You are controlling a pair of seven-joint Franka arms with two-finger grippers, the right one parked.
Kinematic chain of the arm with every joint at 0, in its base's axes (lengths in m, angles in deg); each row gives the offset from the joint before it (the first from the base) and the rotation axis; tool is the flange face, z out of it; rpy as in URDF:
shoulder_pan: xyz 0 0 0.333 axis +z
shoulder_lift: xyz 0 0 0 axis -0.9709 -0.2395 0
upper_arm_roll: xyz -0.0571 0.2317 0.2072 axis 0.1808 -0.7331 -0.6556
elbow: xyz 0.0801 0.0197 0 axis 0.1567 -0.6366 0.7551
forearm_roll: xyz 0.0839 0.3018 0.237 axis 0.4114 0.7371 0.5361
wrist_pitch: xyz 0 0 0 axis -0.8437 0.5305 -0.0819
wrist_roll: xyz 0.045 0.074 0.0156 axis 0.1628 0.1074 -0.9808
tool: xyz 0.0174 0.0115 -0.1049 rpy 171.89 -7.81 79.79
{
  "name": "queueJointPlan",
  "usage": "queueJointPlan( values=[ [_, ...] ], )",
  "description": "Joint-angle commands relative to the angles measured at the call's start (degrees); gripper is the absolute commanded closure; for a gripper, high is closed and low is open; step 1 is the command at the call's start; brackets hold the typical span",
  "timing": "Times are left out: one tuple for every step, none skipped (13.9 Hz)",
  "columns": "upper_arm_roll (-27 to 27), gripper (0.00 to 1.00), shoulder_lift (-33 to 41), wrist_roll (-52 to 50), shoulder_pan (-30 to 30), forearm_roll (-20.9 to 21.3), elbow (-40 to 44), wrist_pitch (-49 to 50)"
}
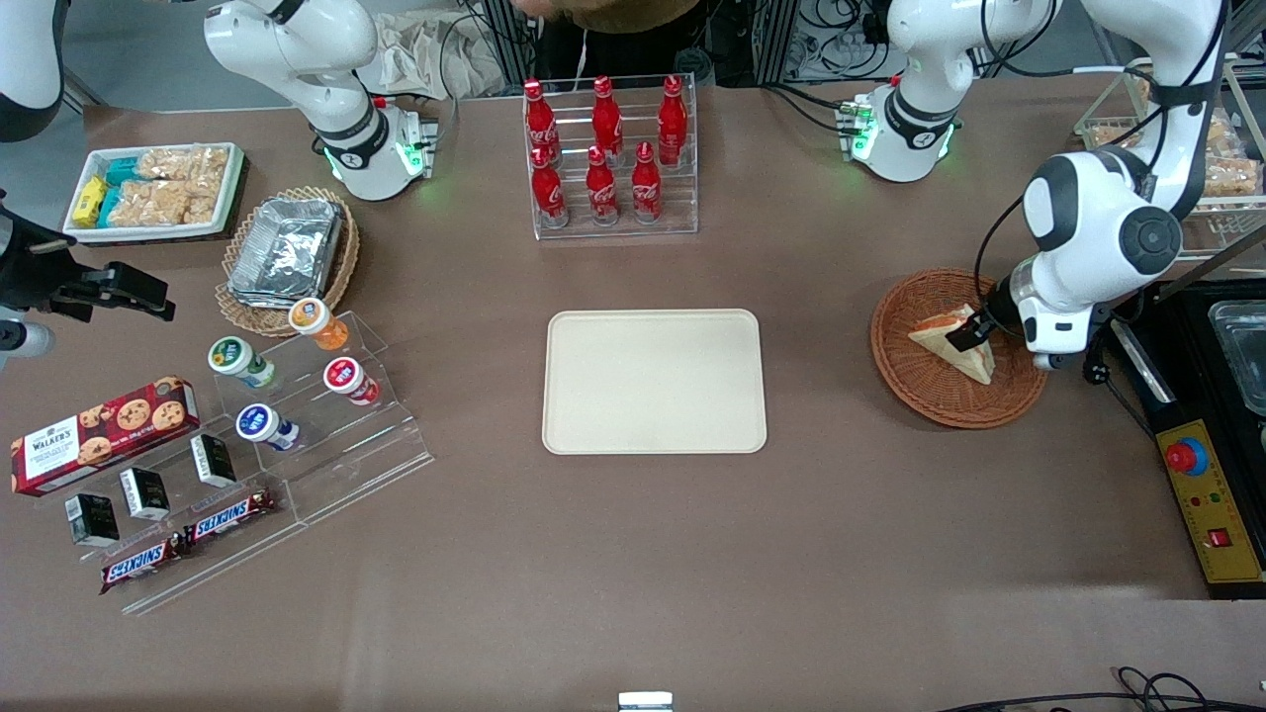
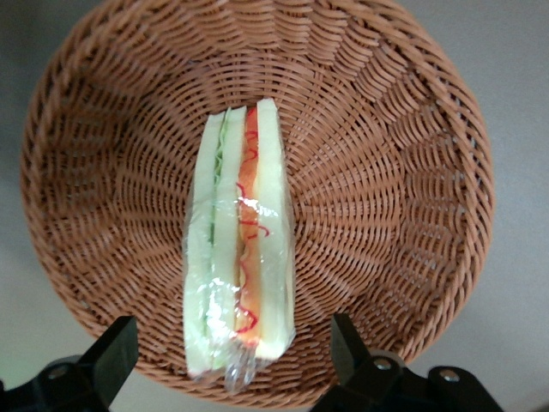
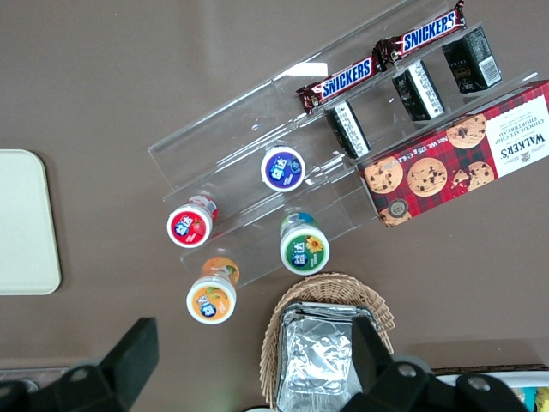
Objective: Place sandwich from basket to tray
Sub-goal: 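Lower the open left gripper around the wrapped sandwich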
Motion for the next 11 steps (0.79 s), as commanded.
queueJointPlan(
  values=[
    [0.5,0.00,-2.6,-1.1,0.5,-3.5,0.1,-3.2],
    [0.5,0.00,-4.0,-1.1,0.5,-3.5,0.1,-3.9],
    [0.5,0.00,-5.2,-1.1,0.5,-3.5,0.1,-4.6],
    [0.4,0.00,-6.2,-1.1,0.6,-3.5,0.1,-5.2],
    [0.4,0.00,-7.2,-1.1,0.6,-3.5,0.2,-5.4],
    [0.4,0.00,-7.9,-1.1,1.3,-3.6,0.1,-5.7],
    [0.4,0.02,-8.3,-1.0,1.7,-3.6,0.2,-5.7],
    [0.4,0.07,-8.3,-1.0,1.7,-3.7,0.2,-5.7],
    [0.4,0.18,-8.3,-1.1,1.7,-3.7,0.3,-5.7],
    [0.4,0.37,-8.3,-1.2,1.8,-3.8,0.5,-5.7],
    [0.4,0.60,-8.2,-1.1,1.8,-3.8,0.6,-5.6]
  ],
)
